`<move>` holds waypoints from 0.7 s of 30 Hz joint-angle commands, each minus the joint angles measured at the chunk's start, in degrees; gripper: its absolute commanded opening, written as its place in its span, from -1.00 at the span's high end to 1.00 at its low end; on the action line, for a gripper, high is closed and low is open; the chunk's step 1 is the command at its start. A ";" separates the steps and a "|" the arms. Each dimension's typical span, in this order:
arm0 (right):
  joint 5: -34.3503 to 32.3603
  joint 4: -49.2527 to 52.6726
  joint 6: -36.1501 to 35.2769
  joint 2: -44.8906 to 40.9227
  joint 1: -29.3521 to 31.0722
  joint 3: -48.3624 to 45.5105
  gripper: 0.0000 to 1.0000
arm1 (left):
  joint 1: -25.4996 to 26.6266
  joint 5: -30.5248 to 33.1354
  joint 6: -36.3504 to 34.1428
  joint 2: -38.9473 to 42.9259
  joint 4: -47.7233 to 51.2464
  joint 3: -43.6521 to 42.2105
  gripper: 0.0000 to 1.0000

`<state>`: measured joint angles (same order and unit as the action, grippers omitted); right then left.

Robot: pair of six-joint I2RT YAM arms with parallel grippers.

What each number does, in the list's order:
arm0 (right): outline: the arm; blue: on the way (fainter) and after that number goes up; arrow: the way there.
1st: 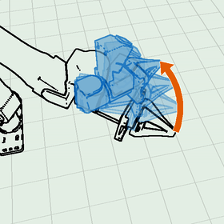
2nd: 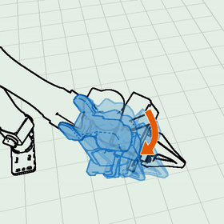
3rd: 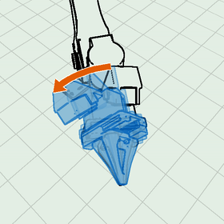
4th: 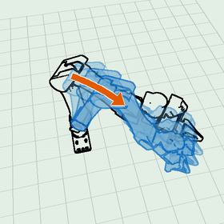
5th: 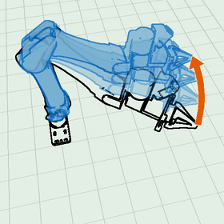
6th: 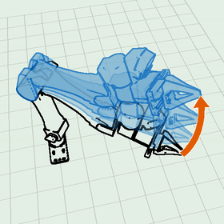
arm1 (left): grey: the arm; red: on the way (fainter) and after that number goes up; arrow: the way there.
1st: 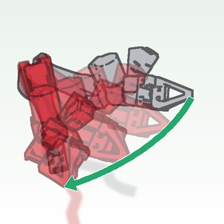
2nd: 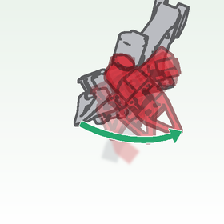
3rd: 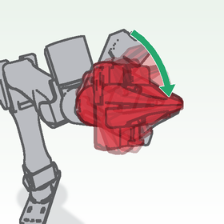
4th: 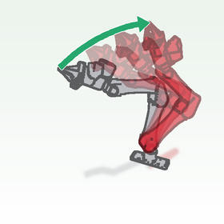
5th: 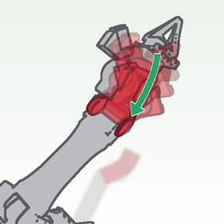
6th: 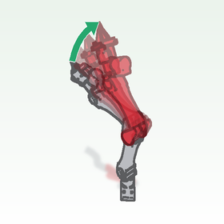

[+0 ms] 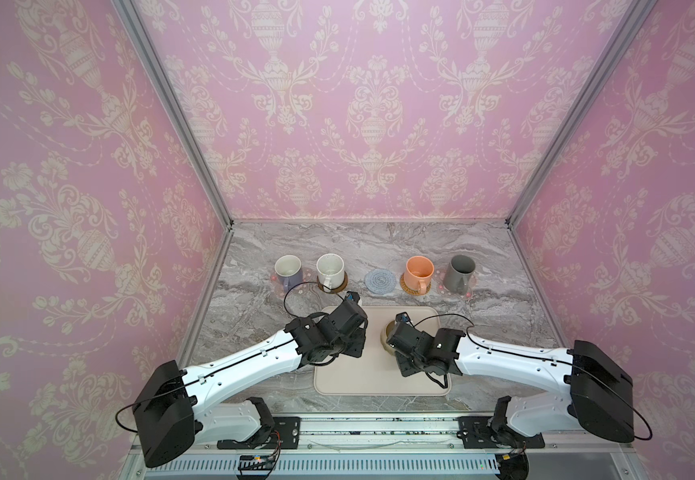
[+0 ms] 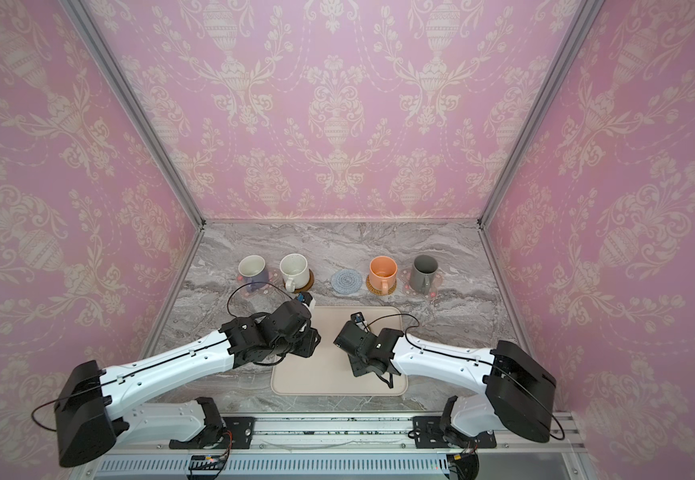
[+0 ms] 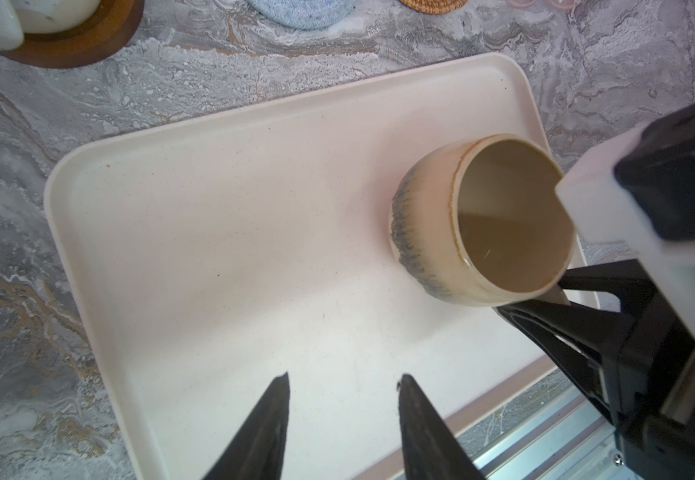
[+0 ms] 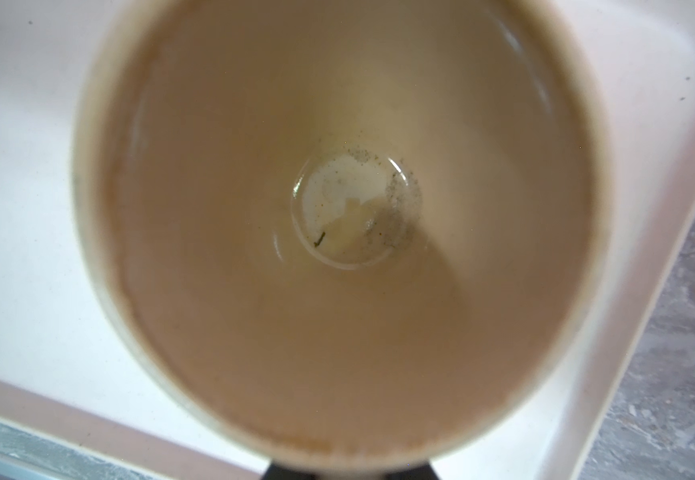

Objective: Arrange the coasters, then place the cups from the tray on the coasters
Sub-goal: 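Close the right gripper on the cream mug's handle and lift it, then carry the cream mug with the right gripper toward the blue knitted coaster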

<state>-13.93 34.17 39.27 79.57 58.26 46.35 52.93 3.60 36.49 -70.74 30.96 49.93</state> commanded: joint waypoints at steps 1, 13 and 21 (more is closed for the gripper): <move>-2.06 1.28 -0.02 0.57 0.17 1.19 0.72 | -0.63 1.31 0.51 2.04 0.73 -0.67 0.08; -2.46 0.72 -1.56 3.49 0.44 3.49 1.00 | -0.63 4.34 3.19 9.08 3.45 -3.86 0.08; -3.60 -0.31 -2.20 3.88 0.50 5.77 1.00 | -0.63 6.41 5.63 15.61 5.84 -6.60 0.08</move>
<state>-15.18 34.46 38.74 82.61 58.28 49.21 52.66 7.75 39.90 -57.12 34.26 44.56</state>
